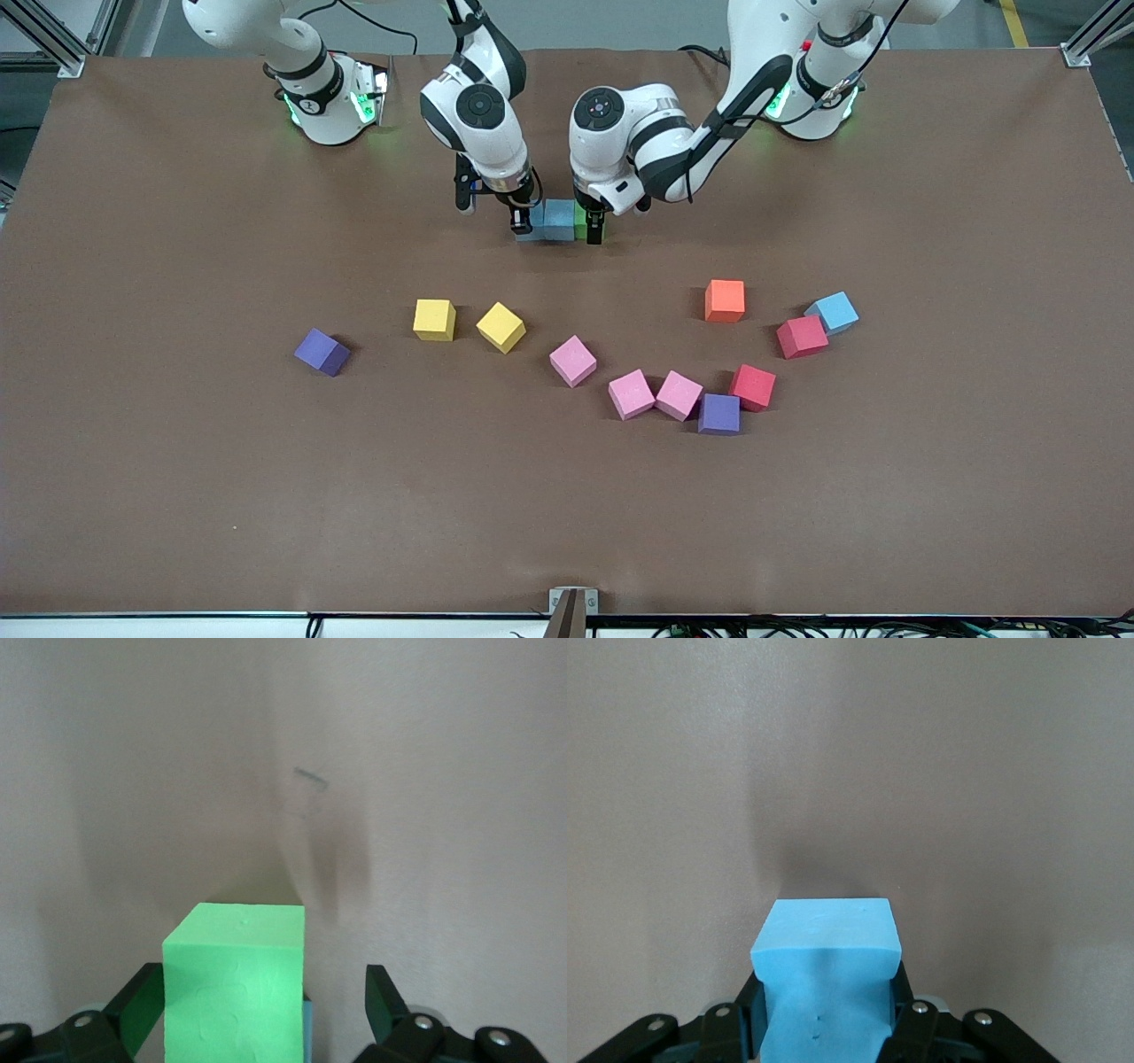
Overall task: Arrange 11 blocks into digit 3
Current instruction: 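Open both grippers and move them toward the yellow and orange cubes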
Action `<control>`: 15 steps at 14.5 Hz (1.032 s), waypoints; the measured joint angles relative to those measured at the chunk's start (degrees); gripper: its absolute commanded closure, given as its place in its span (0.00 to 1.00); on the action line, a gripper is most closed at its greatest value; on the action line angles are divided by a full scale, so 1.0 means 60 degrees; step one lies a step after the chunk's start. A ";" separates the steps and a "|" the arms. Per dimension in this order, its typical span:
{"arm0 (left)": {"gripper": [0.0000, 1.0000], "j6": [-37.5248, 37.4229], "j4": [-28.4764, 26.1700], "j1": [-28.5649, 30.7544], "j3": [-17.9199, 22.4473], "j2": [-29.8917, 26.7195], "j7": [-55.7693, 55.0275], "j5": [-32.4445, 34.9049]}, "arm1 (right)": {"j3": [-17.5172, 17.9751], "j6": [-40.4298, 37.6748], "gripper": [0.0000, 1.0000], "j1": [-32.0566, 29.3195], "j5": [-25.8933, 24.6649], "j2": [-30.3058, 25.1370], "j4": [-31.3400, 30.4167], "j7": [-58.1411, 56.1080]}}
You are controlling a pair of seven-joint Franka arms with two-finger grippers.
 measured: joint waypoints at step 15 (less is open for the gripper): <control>0.00 -0.1039 0.0895 0.2782 0.0008 -0.1307 0.9112 -0.0748 | -0.0193 -0.2806 0.00 -0.0225 -0.0001 -0.0447 0.1528 -0.0210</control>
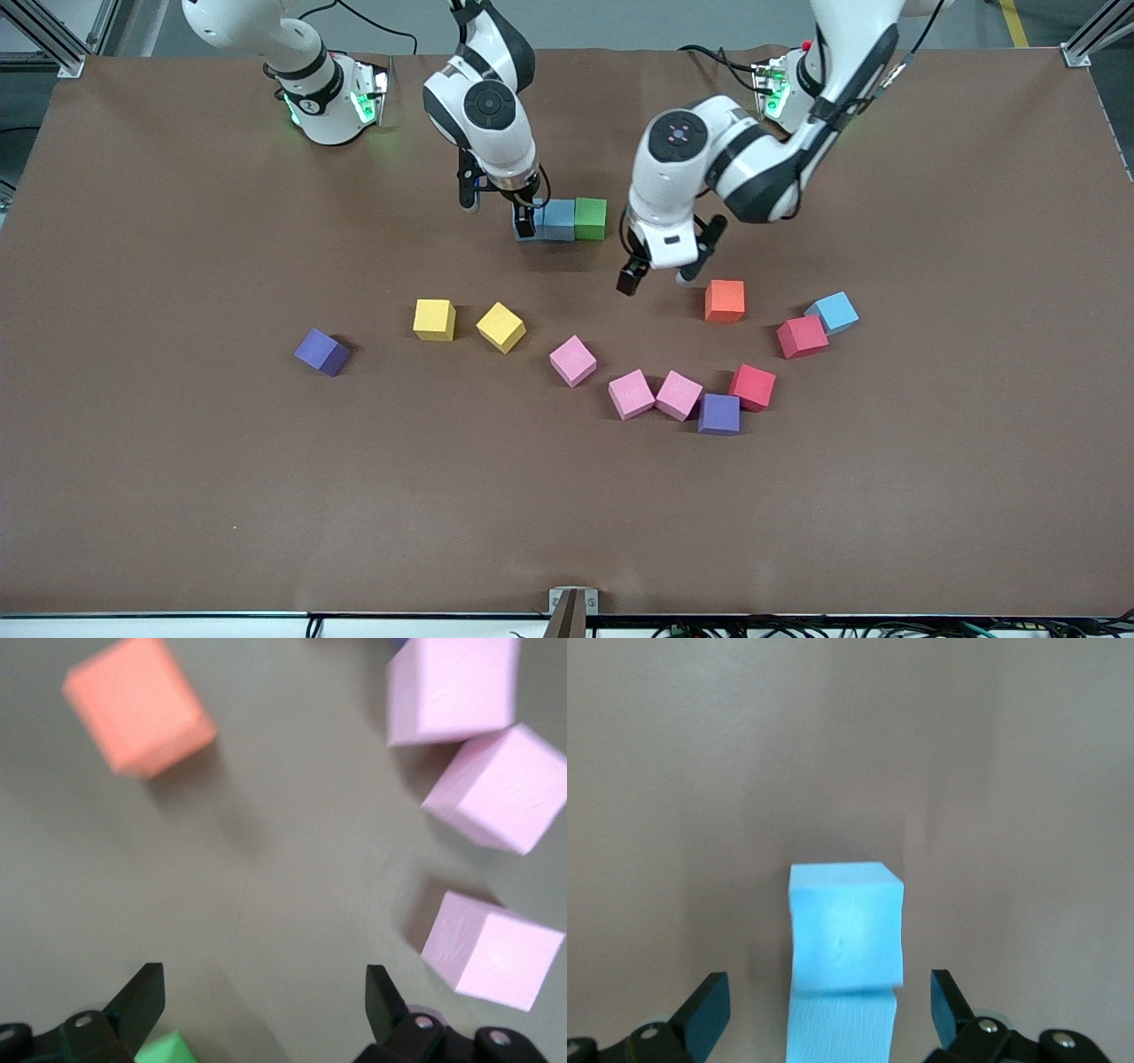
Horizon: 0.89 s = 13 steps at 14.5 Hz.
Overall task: Arrange 11 blocks into digit 3
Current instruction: 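Open both grippers and move them toward the yellow and orange cubes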
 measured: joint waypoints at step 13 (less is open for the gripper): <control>0.00 -0.0542 -0.0691 0.1781 0.0020 -0.0088 0.9102 0.0000 | -0.0111 -0.0658 0.00 -0.2754 -0.1749 0.2040 0.3138 -0.9229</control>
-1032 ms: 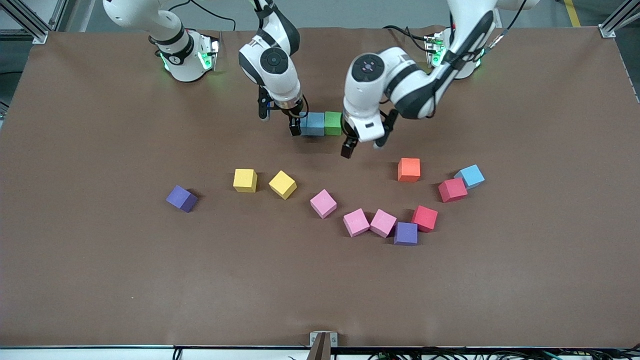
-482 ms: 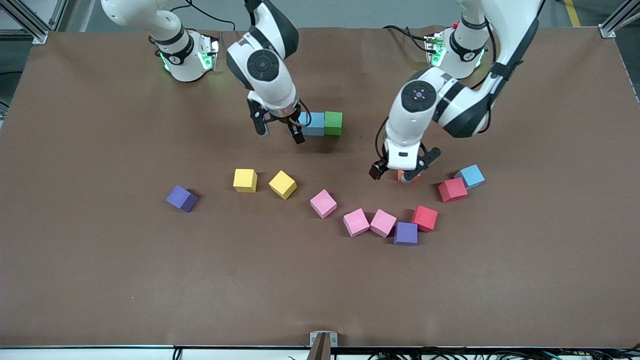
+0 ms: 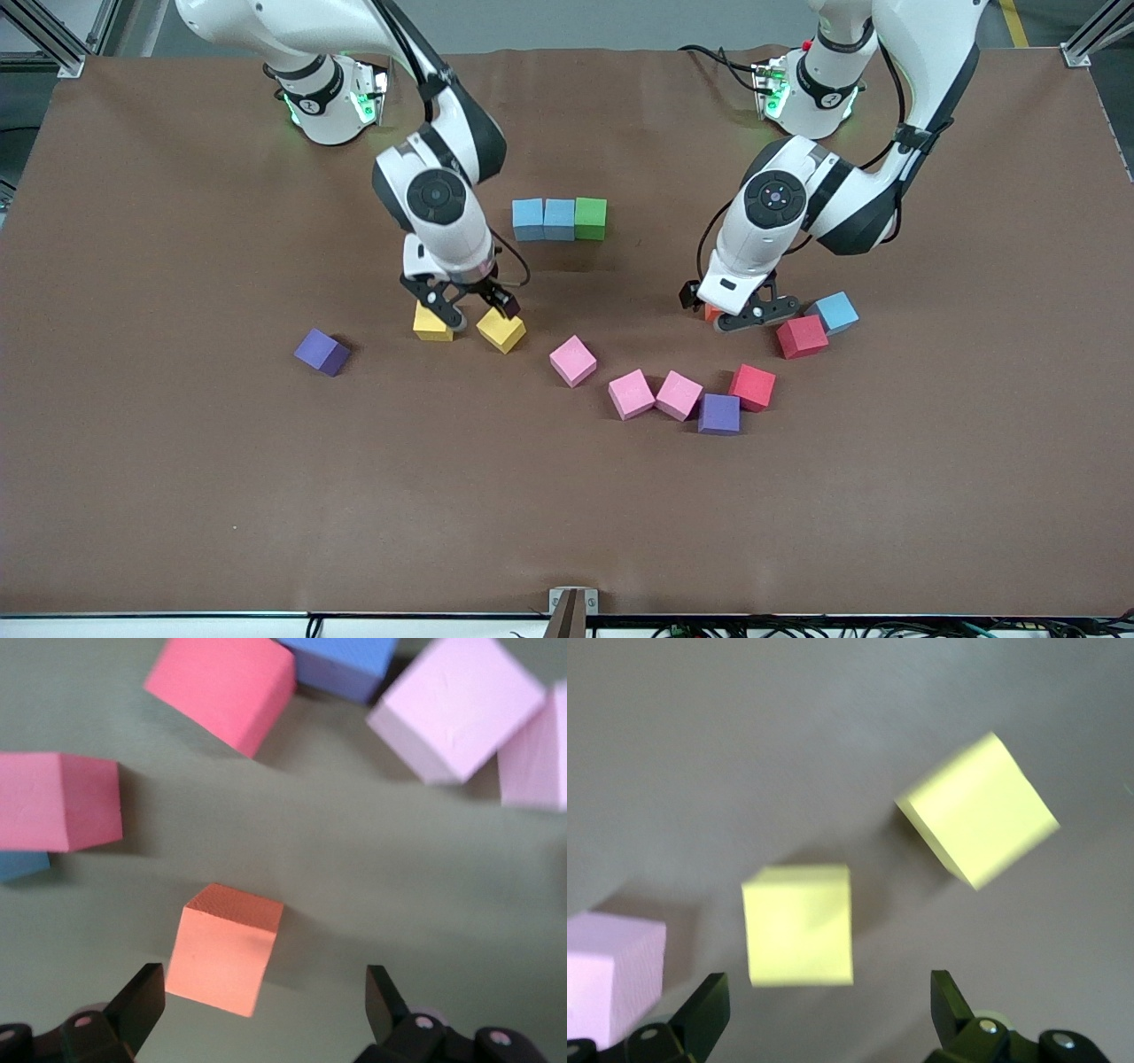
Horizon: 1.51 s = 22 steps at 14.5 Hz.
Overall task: Arrange 11 blocks into digit 3
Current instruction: 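Open both grippers and move them toward the yellow and orange cubes, then grasp the yellow cube with the right gripper while the left grasps orange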
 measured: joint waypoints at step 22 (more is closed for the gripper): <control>0.03 0.1505 -0.0979 0.0502 0.0040 0.1042 0.1532 0.1207 | 0.0139 0.0394 0.97 -0.0176 -0.0229 0.1702 0.1066 0.0300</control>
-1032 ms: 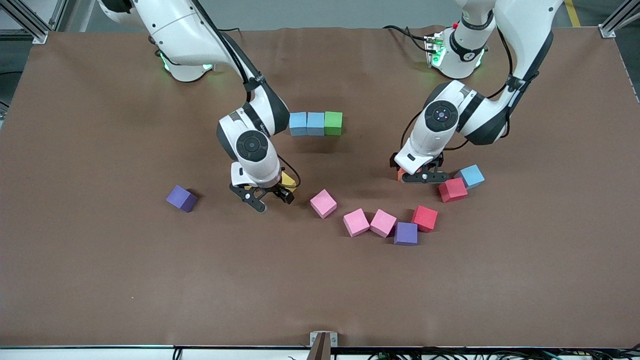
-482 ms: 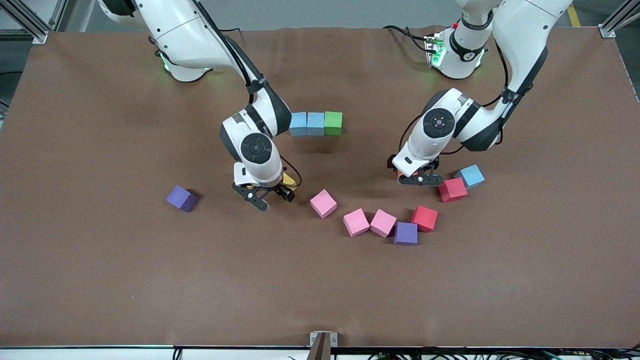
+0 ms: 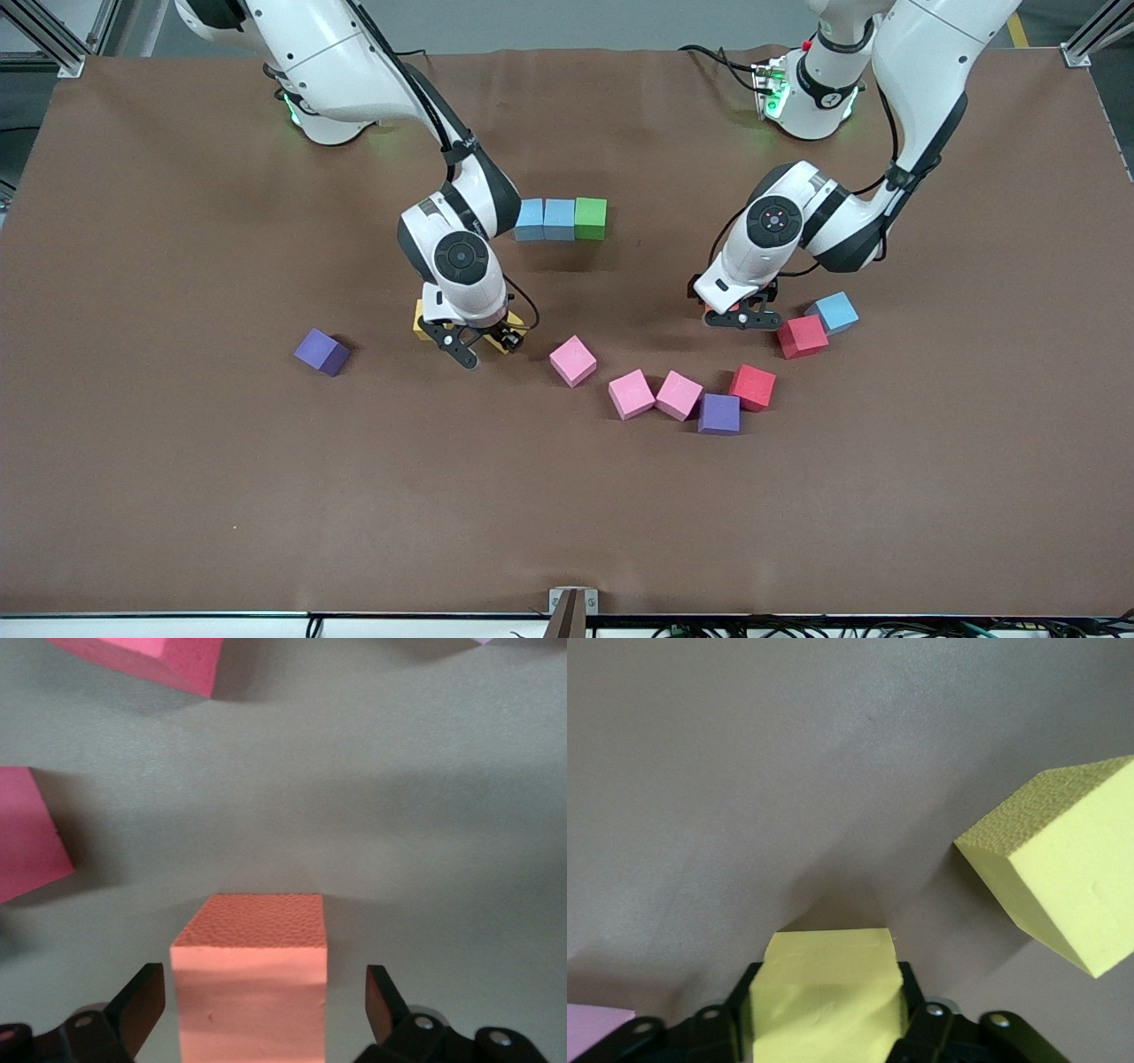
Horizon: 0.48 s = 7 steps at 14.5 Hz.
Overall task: Arrange 11 blocks into digit 3
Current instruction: 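Grasp the yellow cube with the right gripper while the left grasps orange, then carry the yellow cube toward the blue cube row with the right gripper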
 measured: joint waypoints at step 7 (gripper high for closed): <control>0.59 0.0156 -0.0121 0.0171 0.0000 0.0069 0.0000 0.0137 | 0.0453 0.0015 0.99 0.0033 -0.0005 -0.0478 -0.0557 -0.3700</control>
